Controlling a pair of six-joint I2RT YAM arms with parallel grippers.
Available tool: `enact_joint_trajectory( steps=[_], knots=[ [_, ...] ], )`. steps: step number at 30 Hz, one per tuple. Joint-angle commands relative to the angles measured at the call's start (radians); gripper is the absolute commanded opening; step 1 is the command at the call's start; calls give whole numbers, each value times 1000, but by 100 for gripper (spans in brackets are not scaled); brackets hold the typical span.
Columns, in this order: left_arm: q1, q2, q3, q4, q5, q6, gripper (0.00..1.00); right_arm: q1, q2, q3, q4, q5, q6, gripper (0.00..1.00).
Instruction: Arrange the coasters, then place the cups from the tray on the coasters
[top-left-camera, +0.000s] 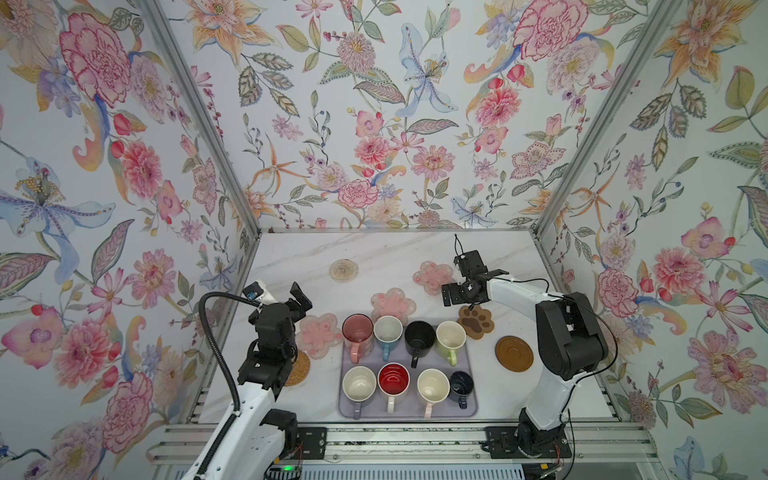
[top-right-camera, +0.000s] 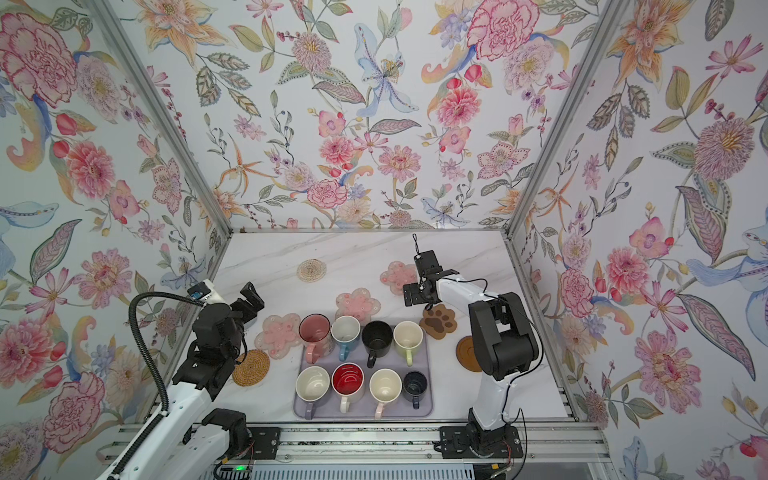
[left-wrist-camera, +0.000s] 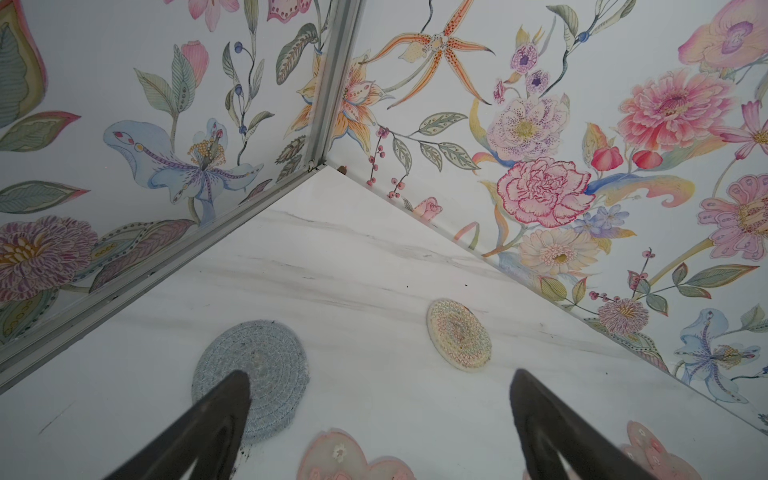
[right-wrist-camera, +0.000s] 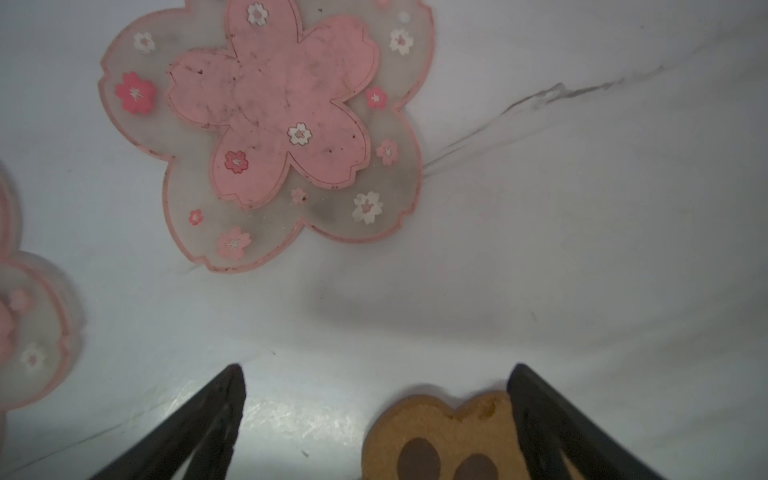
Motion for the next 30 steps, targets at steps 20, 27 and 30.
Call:
enact_joint_trajectory(
  steps=[20, 27, 30],
  knots=[
    [6, -10, 22, -31, -26, -17, 99, 23, 165, 135, -42, 20, -7, 99],
    [7, -13, 16, -27, -27, -18, 99, 28, 211, 186, -43, 9, 17, 99],
    [6, -19, 15, -32, -27, -19, 99, 32, 228, 208, -43, 4, 29, 99]
  ],
)
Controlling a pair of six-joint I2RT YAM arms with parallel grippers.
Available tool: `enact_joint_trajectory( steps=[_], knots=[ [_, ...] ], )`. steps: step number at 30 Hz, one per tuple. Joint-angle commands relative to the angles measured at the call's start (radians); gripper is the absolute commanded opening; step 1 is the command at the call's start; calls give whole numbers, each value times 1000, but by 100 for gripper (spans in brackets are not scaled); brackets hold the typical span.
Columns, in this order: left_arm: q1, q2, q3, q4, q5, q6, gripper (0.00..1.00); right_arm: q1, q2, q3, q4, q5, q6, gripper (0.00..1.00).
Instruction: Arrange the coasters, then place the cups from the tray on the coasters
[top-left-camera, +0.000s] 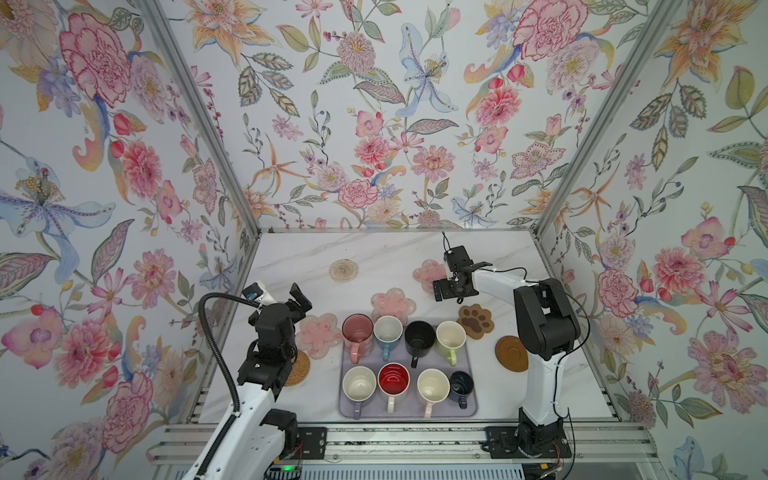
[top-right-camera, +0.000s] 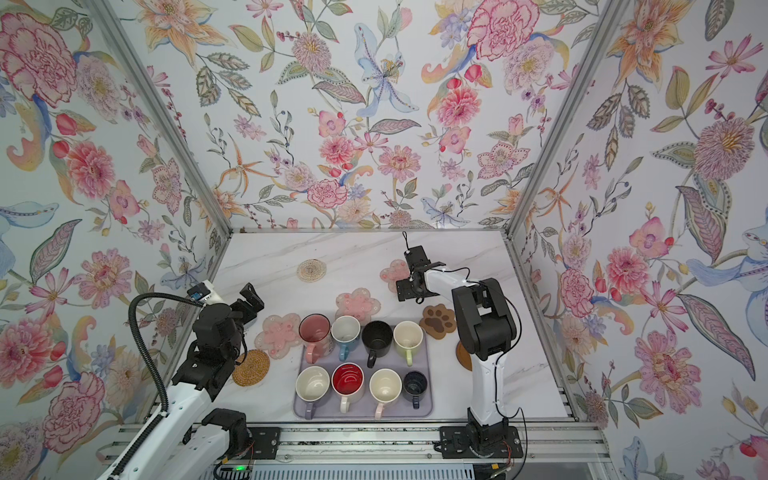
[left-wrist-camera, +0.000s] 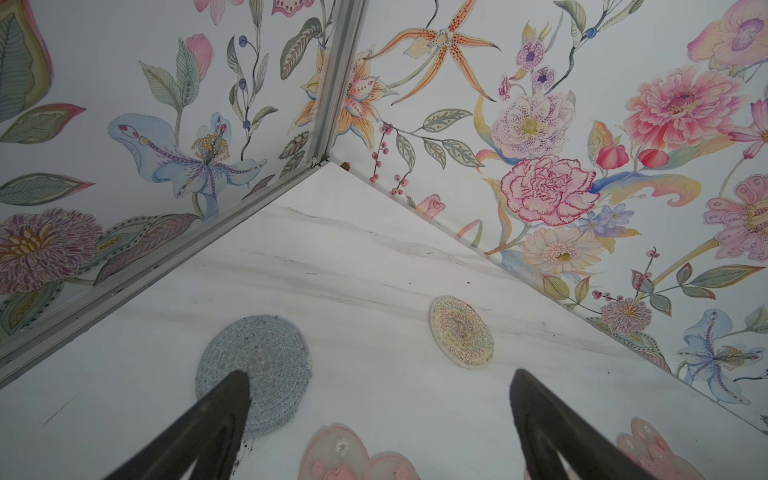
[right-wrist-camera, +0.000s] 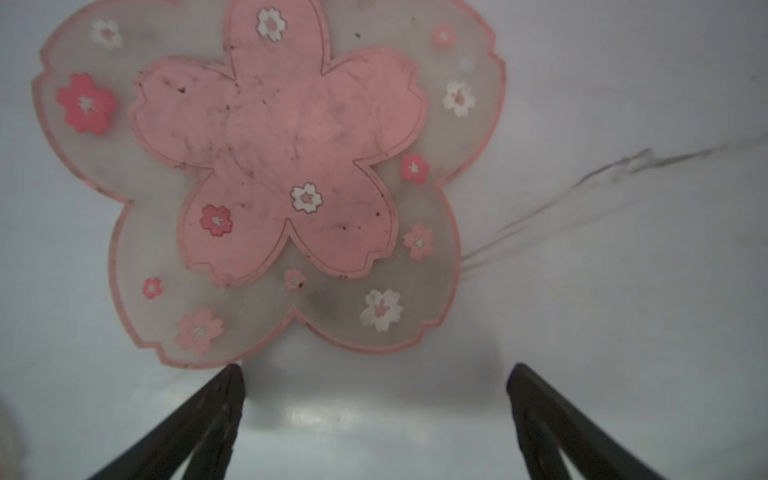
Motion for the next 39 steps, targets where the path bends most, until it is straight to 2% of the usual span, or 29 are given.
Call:
enact_joint_trajectory(
  steps=[1, 23, 39],
  knots=[
    [7, -13, 13, -16, -24, -8, 99, 8, 43, 27, -22, -11, 24, 99],
    [8, -5, 16, -19, -25, -14, 99, 6, 192, 202, -23, -79, 62, 99],
    [8, 33, 38, -27, -2, -19, 99, 11, 291, 344, -39, -136, 39, 99]
  ],
)
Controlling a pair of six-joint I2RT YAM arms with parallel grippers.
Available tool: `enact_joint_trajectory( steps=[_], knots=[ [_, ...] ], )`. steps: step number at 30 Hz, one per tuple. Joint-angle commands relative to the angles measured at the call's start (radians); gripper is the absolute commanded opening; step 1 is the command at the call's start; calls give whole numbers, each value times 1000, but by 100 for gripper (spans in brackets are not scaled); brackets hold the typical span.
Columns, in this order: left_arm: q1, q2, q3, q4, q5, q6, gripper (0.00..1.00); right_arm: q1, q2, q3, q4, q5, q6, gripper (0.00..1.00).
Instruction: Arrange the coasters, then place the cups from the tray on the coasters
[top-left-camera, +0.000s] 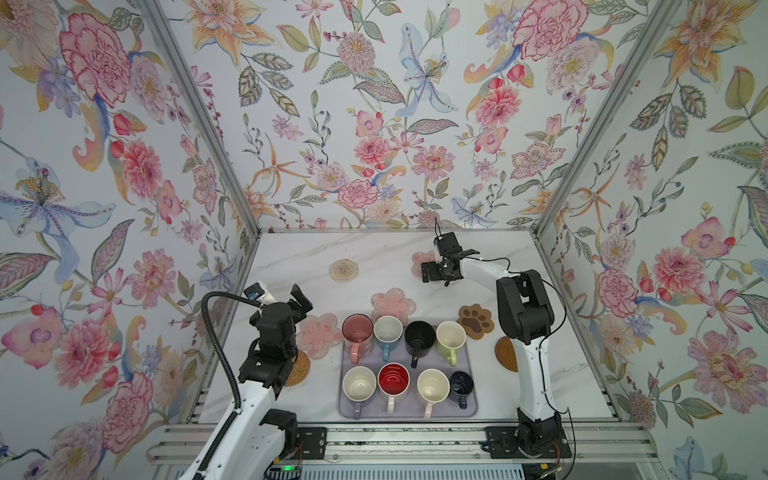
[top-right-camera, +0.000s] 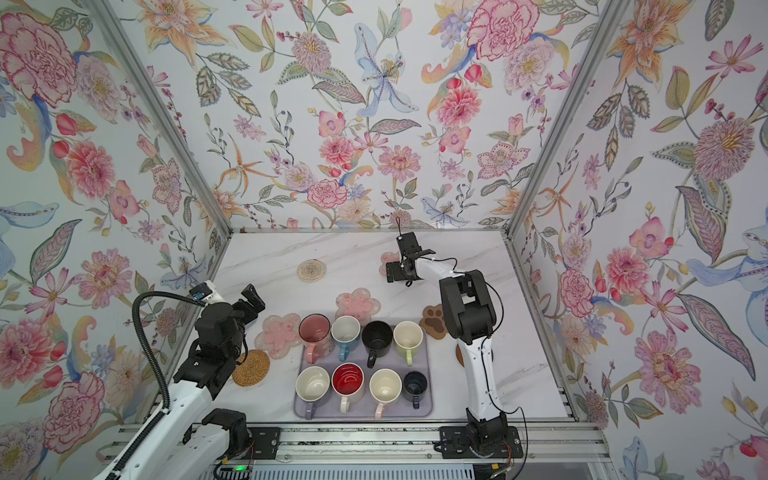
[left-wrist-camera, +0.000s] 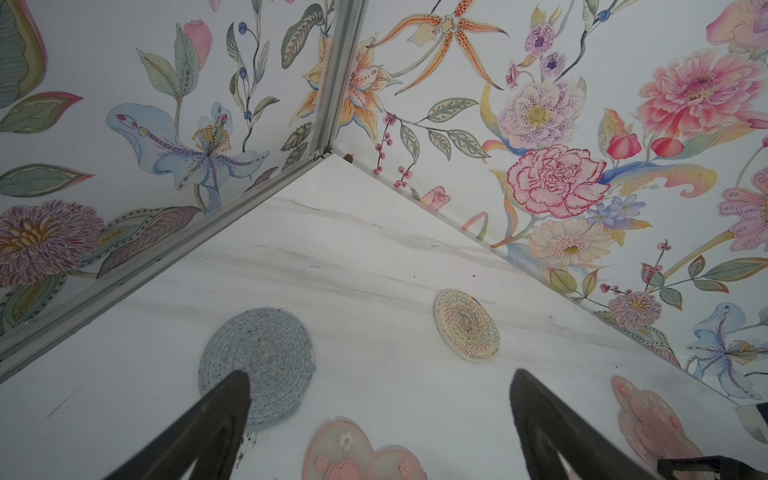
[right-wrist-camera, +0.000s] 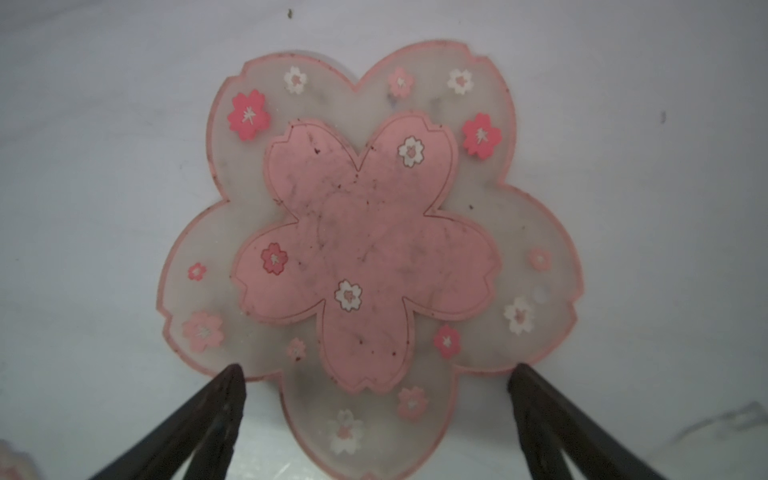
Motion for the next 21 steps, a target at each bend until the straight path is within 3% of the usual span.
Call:
enact_joint_trajectory(
  steps=[1, 11, 21],
  knots=[
    [8, 9, 37, -21, -2, -17, 99, 10, 68, 27, -66, -64, -2, 99],
    [8, 43, 54, -24, 30, -30, 99, 26, 95, 103, -91, -66, -26, 99],
    [9, 88, 91, -48, 79, -24, 99, 26, -99, 44, -90, -2, -47, 99]
  ],
)
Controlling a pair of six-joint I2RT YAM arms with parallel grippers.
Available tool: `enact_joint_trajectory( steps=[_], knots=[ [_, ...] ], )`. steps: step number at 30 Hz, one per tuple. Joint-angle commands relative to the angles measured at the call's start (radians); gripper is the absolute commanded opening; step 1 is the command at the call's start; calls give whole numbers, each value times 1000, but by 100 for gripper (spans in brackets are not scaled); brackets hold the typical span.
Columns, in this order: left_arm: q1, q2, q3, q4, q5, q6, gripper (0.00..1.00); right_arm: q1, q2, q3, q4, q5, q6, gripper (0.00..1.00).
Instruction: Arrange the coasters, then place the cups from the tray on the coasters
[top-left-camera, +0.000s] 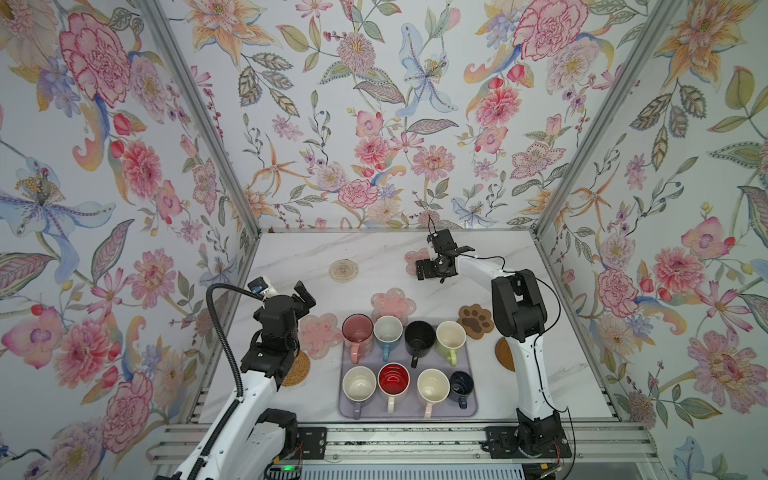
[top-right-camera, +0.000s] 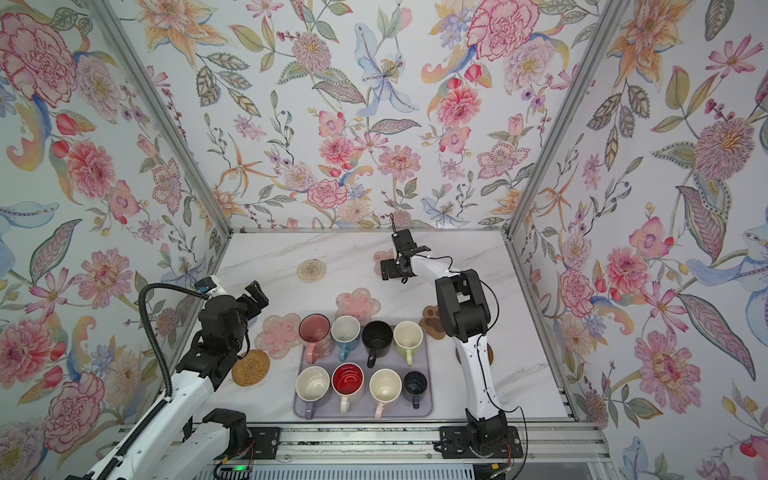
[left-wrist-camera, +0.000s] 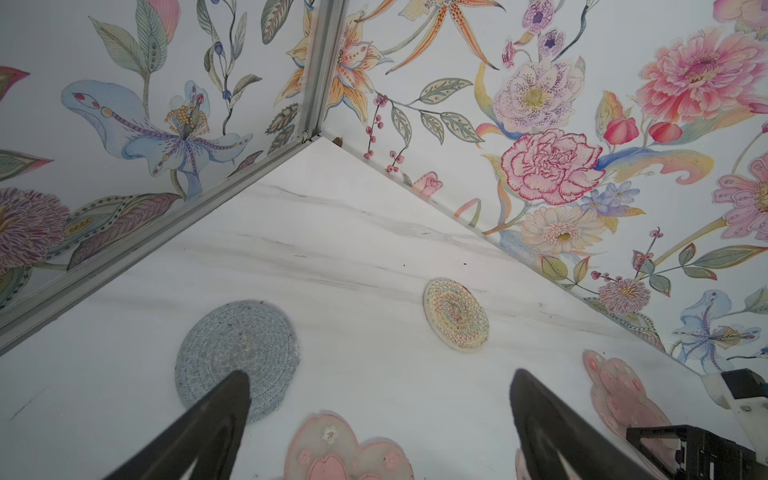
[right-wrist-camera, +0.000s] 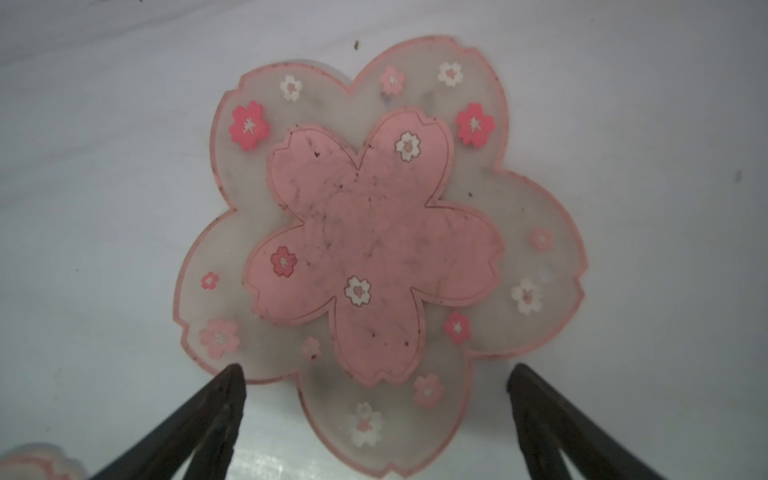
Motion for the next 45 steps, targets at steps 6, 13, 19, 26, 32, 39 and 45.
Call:
enact_joint_trajectory(
  steps=[6, 13, 19, 26, 32, 39, 45],
  knots=[
    [7, 23, 40, -29, 41, 8, 99, 11, -322, -222, 24, 30, -16, 99],
    [9, 32, 44, -40, 25, 30, 99, 57, -469, -398, 65, 79, -32, 99],
    [10, 26, 42, -41, 26, 33, 99, 132, -397, -339, 26, 133, -81, 99],
    [10, -6, 37, -4, 88, 48, 99, 225, -251, -187, -50, 167, -130, 99],
    [8, -30, 52, 43, 230, 77, 99, 258, -183, -103, -102, 186, -149, 99],
    [8, -34, 51, 63, 297, 84, 99, 259, -134, -64, -118, 199, -173, 99],
    [10, -47, 43, 61, 257, 95, 99, 260, -93, -37, -126, 223, -188, 99]
  ],
)
